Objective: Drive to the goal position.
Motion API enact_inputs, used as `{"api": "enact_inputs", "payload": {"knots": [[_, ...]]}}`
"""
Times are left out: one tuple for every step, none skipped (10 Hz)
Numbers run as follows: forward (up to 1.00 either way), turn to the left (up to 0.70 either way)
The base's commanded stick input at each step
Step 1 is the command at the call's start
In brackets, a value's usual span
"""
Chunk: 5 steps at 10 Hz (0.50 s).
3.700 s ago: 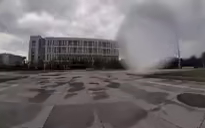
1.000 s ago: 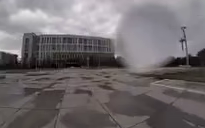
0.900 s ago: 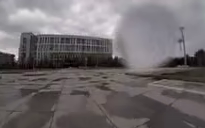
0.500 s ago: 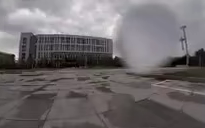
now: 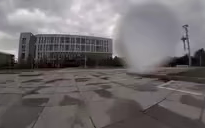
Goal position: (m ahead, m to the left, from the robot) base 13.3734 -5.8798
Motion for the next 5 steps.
{"api": "enact_inputs", "payload": {"knots": [[0.70, 0.00], [0.70, 0.00], [0.70, 0.00], [0.70, 0.00], [0.70, 0.00]]}}
